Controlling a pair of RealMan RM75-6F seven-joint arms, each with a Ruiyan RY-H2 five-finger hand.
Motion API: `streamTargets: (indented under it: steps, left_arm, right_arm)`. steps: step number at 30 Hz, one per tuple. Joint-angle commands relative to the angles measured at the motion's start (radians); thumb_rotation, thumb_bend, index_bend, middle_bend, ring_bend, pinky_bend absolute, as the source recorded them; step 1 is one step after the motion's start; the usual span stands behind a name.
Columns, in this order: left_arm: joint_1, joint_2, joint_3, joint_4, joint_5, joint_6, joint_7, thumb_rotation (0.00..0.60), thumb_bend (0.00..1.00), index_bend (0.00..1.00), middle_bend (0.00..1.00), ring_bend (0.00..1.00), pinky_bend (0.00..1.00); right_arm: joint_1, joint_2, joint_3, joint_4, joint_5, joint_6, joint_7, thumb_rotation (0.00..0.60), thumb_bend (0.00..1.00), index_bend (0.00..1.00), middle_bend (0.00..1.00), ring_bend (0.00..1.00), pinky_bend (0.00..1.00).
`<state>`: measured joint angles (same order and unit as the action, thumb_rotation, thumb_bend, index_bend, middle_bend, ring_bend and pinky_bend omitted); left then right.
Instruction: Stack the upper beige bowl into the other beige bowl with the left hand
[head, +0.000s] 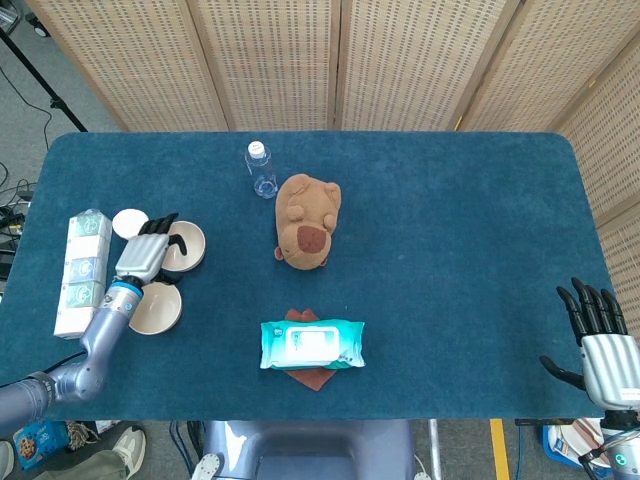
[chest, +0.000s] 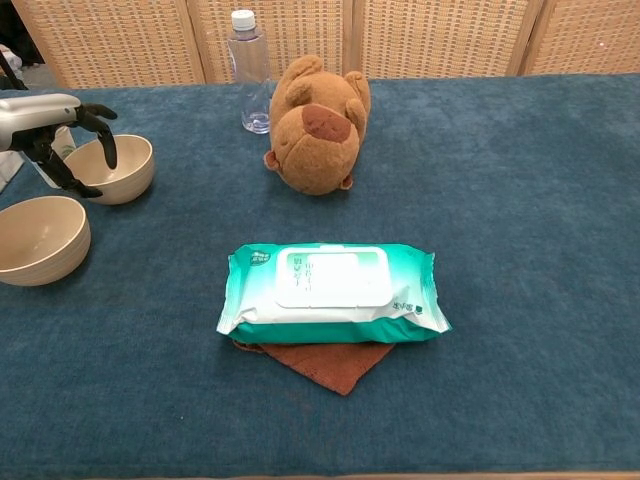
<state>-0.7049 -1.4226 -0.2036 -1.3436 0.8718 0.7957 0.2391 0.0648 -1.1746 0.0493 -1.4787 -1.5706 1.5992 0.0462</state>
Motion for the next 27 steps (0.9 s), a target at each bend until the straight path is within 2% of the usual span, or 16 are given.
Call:
streamTargets:
  steps: [1,5,13,19,27]
  left_arm:
    - [-0.002,-0.003,0.009,-0.002,-0.014,0.012,0.019,0.6,0.22,0.51,0.0,0.0,0.0]
    - [-0.009,-0.024,0.018,0.022,-0.048,0.012,0.043,0.6,0.23,0.52,0.0,0.0,0.0]
    - [-0.017,-0.064,0.022,0.076,-0.052,-0.001,0.023,0.6,0.4,0.61,0.0,0.0,0.0]
    - [-0.003,-0.069,0.017,0.083,0.004,0.031,-0.025,0.6,0.45,0.67,0.0,0.0,0.0]
    - [0.025,-0.024,0.015,0.01,0.105,0.094,-0.08,0.6,0.46,0.68,0.0,0.0,0.0]
  right_arm:
    - [0.0,0.001,0.001,0.001,0.002,-0.005,0.007,0.6,0.0,0.0,0.0,0.0,0.0]
    - [0.0,0.002,0.001,0.0,-0.002,-0.007,0.013,0.6,0.0,0.0,0.0,0.0,0.0]
    - [-0.002,0.005,0.002,-0.001,-0.005,-0.01,0.023,0.6,0.0,0.0,0.0,0.0,0.0]
    - [-0.003,0.005,0.003,-0.001,-0.007,-0.012,0.026,0.6,0.0,0.0,0.0,0.0,0.0]
    - [-0.003,0.003,0.002,-0.004,-0.01,-0.014,0.022,0.6,0.0,0.0,0.0,0.0,0.0]
